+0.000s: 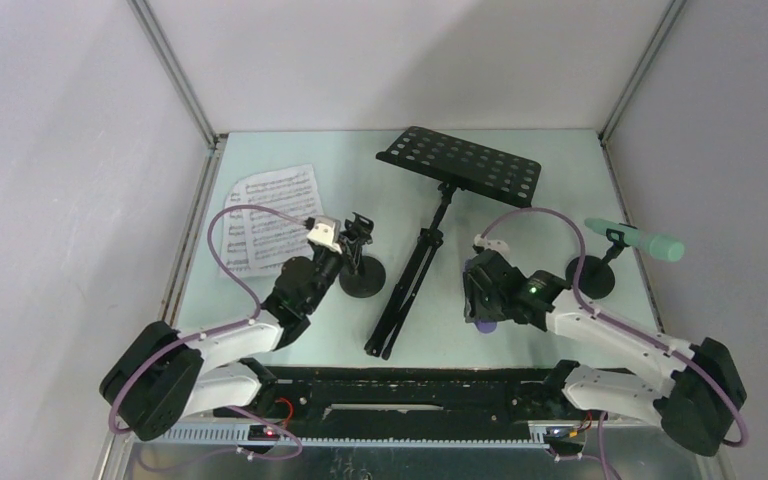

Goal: Pack up the instrument practice props

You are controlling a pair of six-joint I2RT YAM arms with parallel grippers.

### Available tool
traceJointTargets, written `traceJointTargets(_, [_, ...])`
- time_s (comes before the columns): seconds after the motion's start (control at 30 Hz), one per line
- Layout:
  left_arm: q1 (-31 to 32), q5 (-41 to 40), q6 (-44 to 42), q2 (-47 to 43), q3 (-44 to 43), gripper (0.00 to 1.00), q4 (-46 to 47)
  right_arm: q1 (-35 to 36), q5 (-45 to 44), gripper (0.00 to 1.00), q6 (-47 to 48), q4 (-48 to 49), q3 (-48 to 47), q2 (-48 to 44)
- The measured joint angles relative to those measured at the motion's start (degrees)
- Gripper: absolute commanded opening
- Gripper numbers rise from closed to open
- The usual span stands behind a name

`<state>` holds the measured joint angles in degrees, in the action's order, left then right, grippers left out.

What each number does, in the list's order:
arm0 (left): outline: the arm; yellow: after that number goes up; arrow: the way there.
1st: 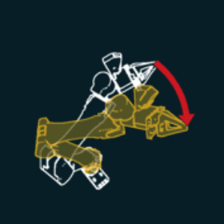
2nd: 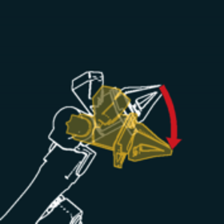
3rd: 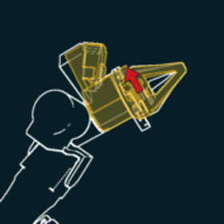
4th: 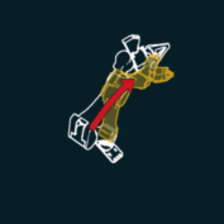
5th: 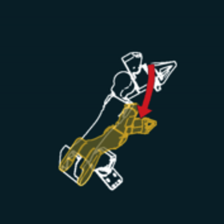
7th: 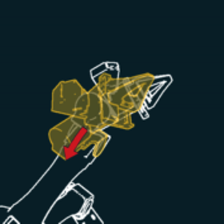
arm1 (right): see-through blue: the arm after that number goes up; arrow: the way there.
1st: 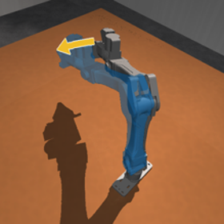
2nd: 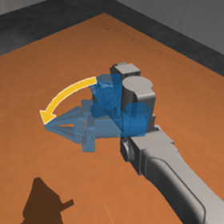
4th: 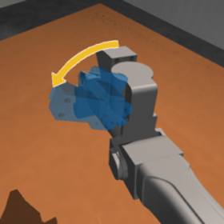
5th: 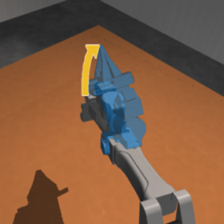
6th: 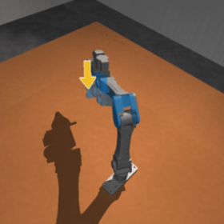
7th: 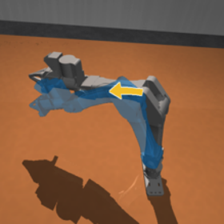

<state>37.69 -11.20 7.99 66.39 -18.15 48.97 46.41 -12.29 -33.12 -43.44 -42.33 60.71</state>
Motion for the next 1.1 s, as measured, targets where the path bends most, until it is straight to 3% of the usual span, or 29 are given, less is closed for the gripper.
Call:
traceJointTargets(0.2, [-0.3, -0.2, 0.0, 1.3, -1.4, 0.00, -0.5, -3.6, 1.2, 0.08, 0.8, 11.9, 1.8, 7.1])
traceJointTargets(0.37, [-2.6, 1.0, 0.5, 4.8, -5.2, 0.00, -1.9, -6.0, 4.0, 0.18, 1.7, 19.9, 1.8, 15.1])
traceJointTargets(0.57, [-5.2, 2.5, 0.2, 10.0, -9.0, 0.00, -0.9, -6.4, 5.7, 0.18, 1.9, 24.0, 1.8, 22.2])
traceJointTargets(0.73, [-7.2, 4.0, -0.5, 14.4, -12.4, 0.00, 0.3, -5.6, 6.4, 0.18, 1.6, 26.1, 1.9, 22.4])
traceJointTargets(1.0, [-12.8, 9.1, -0.5, 27.3, -26.7, 0.00, -0.8, -2.8, 6.3, 0.17, 0.5, 25.2, 2.4, 21.0])
traceJointTargets(1.1, [-14.3, 11.2, -0.5, 31.1, -32.3, 0.14, -2.4, -2.0, 5.9, 0.17, 0.1, 24.3, 2.6, 19.6])
